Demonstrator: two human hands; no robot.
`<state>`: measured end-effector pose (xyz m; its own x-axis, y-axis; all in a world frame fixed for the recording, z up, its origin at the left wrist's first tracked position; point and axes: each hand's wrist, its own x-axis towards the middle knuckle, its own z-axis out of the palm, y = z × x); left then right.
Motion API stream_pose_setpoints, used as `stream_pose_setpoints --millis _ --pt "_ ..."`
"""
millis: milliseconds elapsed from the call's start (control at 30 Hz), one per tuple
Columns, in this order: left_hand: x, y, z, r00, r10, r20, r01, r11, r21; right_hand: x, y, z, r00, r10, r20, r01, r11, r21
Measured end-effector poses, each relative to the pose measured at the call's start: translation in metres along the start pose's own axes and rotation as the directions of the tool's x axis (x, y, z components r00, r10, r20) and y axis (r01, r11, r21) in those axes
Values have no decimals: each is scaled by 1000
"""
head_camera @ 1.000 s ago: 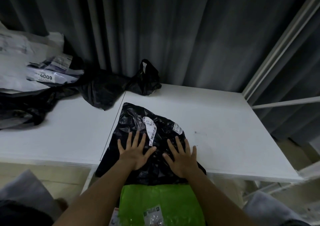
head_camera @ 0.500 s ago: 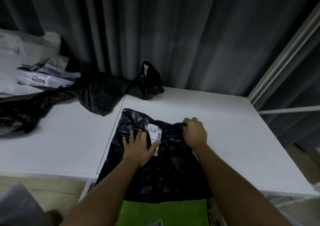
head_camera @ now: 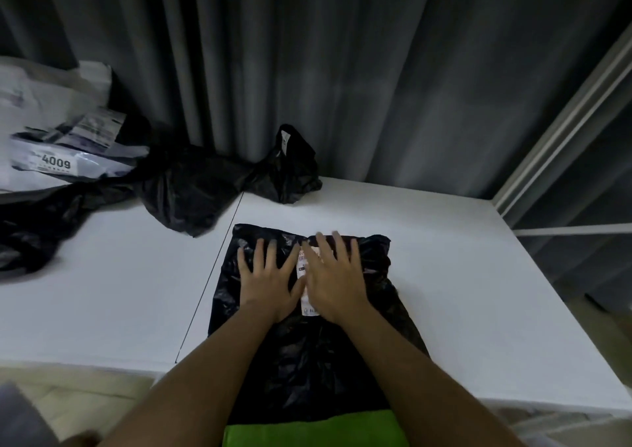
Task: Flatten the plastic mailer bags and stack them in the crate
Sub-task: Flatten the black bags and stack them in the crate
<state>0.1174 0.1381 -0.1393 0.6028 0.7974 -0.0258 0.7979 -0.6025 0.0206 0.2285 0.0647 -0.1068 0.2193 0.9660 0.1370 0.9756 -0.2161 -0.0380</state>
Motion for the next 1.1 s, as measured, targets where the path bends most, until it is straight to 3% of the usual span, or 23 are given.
stream_pose_setpoints --millis 67,200,333,567,667,733,833,900,1000,1100 --pt "5 -8 12 999 44 -20 -43 999 1 -5 19 25 981 120 151 -115 993 -41" --pt "11 -19 25 995 40 94 -29 994 -109 0 50 45 930 224 292 -212 975 -74" --pt "11 -19 27 993 25 118 -10 992 -123 5 72 50 885 329 331 -356 934 22" --pt "11 -18 26 988 -6 156 19 996 -82 13 79 48 816 472 334 -499 867 -8" --pt "14 -16 19 971 -33 236 58 994 -97 16 78 42 802 488 345 -501 864 -57" --pt "19 -17 10 970 -43 241 66 994 -89 22 71 41 857 463 228 -449 887 -110" --pt "30 -17 7 995 19 98 -16 999 -33 30 53 48 985 157 67 -153 986 -62" --pt "37 -16 10 991 52 121 -46 998 -47 33 44 55 990 6 139 -5 1000 -4" --pt "44 -19 15 977 14 211 3 997 -81 37 54 59 950 119 287 -142 988 61" --pt "51 -20 15 973 -6 231 28 995 -96 36 79 55 915 245 320 -256 967 -9"
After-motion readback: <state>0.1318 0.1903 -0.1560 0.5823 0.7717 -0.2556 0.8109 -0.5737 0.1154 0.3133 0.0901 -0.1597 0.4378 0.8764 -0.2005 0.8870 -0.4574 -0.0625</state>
